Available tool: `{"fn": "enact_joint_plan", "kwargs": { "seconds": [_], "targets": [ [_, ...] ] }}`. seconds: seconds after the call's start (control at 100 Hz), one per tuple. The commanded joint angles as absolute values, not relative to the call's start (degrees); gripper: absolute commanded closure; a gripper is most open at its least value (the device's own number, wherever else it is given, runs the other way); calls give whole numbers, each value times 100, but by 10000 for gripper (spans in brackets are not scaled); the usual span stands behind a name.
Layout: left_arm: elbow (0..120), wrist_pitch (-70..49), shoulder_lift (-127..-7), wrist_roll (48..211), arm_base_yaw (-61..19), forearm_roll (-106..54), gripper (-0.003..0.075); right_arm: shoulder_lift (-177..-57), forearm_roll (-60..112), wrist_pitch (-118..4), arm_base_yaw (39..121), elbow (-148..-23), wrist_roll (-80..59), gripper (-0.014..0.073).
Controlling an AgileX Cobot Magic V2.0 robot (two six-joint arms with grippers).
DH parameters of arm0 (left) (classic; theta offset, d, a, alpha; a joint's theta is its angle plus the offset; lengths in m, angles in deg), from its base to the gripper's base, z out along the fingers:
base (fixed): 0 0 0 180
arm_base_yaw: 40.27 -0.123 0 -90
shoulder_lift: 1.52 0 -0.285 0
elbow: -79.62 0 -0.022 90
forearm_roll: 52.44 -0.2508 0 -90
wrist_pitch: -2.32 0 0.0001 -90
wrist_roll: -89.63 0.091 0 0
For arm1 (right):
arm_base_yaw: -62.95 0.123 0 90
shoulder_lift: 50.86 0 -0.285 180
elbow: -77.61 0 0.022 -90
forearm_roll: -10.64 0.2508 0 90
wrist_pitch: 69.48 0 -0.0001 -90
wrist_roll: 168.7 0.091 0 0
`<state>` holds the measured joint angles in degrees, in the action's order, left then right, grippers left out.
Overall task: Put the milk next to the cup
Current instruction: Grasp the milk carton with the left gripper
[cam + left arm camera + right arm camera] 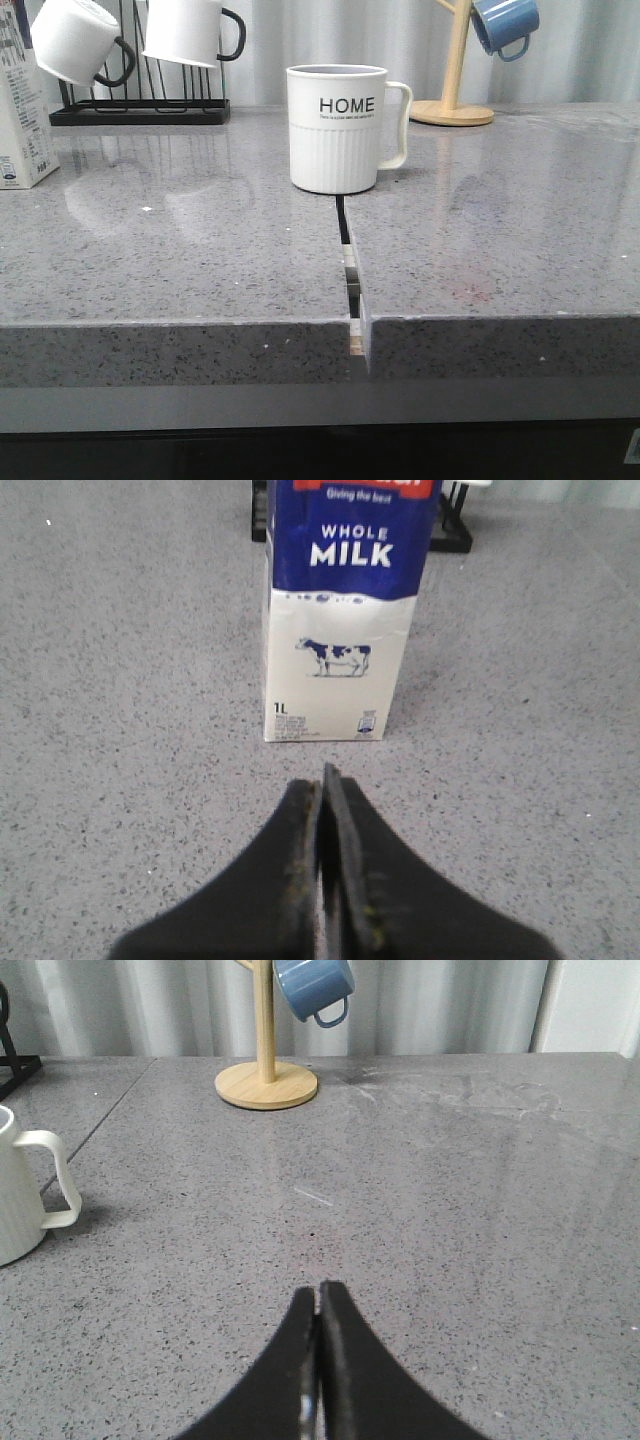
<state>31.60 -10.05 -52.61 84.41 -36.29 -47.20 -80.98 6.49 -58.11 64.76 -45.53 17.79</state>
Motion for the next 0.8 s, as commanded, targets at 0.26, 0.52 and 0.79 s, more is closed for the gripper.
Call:
{"fn": "enact_joint_plan", "kwargs": {
  "seconds": [0.26,0.52,0.79],
  "targets": [
    [3381,-13,-5395,8440,-3270,-4717,42,-8122,618,-6236,6440,-4704,1781,715],
    [3381,650,-5865,8440,-3270,-4737,80,-8122,618,-6241,6440,-4704,1781,715],
    [3391,2006,-6807,8440,-3266,-4827,80,-8122,618,-6241,6440,-4704,1781,715]
  ]
}}
